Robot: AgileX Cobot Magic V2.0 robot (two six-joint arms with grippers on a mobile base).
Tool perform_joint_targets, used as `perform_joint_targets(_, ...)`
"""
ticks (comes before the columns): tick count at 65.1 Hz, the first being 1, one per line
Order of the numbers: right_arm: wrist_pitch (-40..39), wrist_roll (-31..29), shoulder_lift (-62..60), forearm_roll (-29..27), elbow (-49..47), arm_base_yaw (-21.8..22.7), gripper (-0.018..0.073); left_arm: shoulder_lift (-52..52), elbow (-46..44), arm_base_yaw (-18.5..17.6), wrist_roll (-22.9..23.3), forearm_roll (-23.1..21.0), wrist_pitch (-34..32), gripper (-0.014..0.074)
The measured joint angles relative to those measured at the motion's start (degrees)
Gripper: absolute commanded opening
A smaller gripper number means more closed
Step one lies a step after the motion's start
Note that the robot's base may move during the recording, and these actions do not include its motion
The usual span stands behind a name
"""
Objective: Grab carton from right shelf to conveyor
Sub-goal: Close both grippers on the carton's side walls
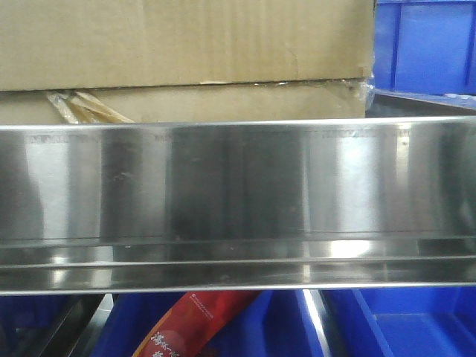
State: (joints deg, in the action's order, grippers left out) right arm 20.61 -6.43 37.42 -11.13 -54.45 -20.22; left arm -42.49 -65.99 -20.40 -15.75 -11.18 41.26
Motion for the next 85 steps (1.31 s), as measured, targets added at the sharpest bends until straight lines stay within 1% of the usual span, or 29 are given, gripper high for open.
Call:
perform_joint_targets(4,1.9,0.0,3.2,0.0,-2.8,-2.2,0.0559,-4.2,-2.2,-1.0,-0.1,-0.1,0.3,0.0535)
perform_joint_targets(7,4.8,0.0,6.8,-0.1,-6.2,-4.0,0.0559,-7.8,-4.6,-1.2,0.2,-0.1,0.4,0.0535)
perform_joint_targets(11,9.1,0.0,11.4,-0.2,-10.6,-4.8,0.0559,-12.7,-8.3,-1.2,2.1,0.2,0.8,0.0535)
perform_joint_targets(17,15.8,0.0,17.3,-0.2,-17.7,-5.1,0.0559,-17.5,-13.7,-1.2,6.1,2.8,1.8,0.0535)
perform_joint_targets(21,19.7,0.0,21.2,-0.2,-22.7,-5.1,0.0559,-20.8,-17.6,-1.2,9.8,6.1,3.7,0.0535)
perform_joint_targets(26,24.3,0.0,26.4,-0.2,-29.5,-5.2,0.0559,-24.4,-23.1,-1.2,15.4,12.4,7.8,0.0535)
perform_joint_targets(29,27.1,0.0,29.1,-0.2,-34.0,-5.2,0.0559,-26.8,-26.9,-1.2,19.1,16.6,11.3,0.0535)
perform_joint_targets(33,29.9,0.9,32.3,0.1,-38.8,-5.2,0.0559,-29.5,-31.0,-1.2,22.6,21.4,15.5,0.0535)
perform_joint_targets(38,34.1,4.1,36.5,2.4,-44.7,-5.2,0.0559,-33.0,-36.2,-1.2,27.0,25.6,21.1,0.0535)
perform_joint_targets(44,40.3,8.5,41.3,6.7,-51.0,-5.2,0.0559,-36.9,-41.6,-1.2,30.5,28.4,26.7,0.0535)
perform_joint_targets(49,46.0,10.7,45.3,8.7,-56.0,-5.2,0.0559,-39.5,-45.0,-1.2,32.0,29.8,28.1,0.0535)
perform_joint_targets(55,49.1,11.6,49.6,9.3,-60.7,-5.6,0.0559,-41.7,-47.3,-1.2,33.3,30.4,28.5,0.0535)
perform_joint_targets(61,49.4,11.8,52.3,9.4,-62.3,-6.1,0.0559,-43.1,-47.9,-0.6,33.7,30.4,28.9,0.0535)
perform_joint_targets(69,49.8,12.5,55.2,9.3,-62.8,-6.7,0.0559,-44.8,-48.0,1.9,33.8,30.3,29.0,0.0535)
perform_joint_targets(79,50.0,13.2,58.3,9.3,-62.9,-6.7,0.0559,-47.3,-48.0,5.6,33.8,27.4,29.1,0.0535)
perform_joint_targets(85,50.0,13.3,60.2,9.3,-62.9,-6.7,0.0559,-48.8,-47.4,6.3,32.9,26.6,29.1,0.0535)
